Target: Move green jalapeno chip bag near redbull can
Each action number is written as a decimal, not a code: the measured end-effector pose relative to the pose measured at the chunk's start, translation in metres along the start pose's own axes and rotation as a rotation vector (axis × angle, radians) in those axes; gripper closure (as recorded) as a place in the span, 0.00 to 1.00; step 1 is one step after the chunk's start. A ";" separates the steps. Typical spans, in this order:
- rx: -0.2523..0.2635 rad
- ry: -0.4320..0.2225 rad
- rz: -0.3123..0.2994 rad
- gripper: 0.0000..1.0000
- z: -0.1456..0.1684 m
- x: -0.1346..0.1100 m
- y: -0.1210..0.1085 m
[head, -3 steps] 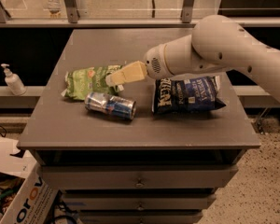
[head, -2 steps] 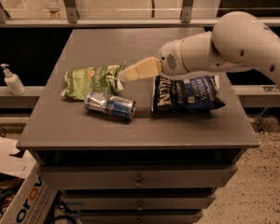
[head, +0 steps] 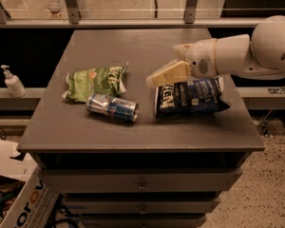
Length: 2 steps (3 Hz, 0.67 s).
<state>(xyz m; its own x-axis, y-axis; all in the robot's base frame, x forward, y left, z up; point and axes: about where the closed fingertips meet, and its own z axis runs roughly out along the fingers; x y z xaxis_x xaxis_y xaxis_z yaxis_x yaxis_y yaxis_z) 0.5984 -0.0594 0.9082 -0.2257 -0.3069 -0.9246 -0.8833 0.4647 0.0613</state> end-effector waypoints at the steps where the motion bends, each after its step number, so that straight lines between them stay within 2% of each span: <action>1: -0.031 -0.036 -0.123 0.00 -0.023 0.001 -0.001; 2: -0.038 -0.035 -0.158 0.00 -0.022 0.001 0.001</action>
Offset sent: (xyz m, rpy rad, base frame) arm -0.0081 -0.0184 0.0067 -0.0105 -0.0992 0.0660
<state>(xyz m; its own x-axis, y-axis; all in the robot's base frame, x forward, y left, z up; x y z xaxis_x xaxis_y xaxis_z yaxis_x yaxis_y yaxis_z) 0.5882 -0.0779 0.9154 -0.0689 -0.3442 -0.9364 -0.9215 0.3815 -0.0724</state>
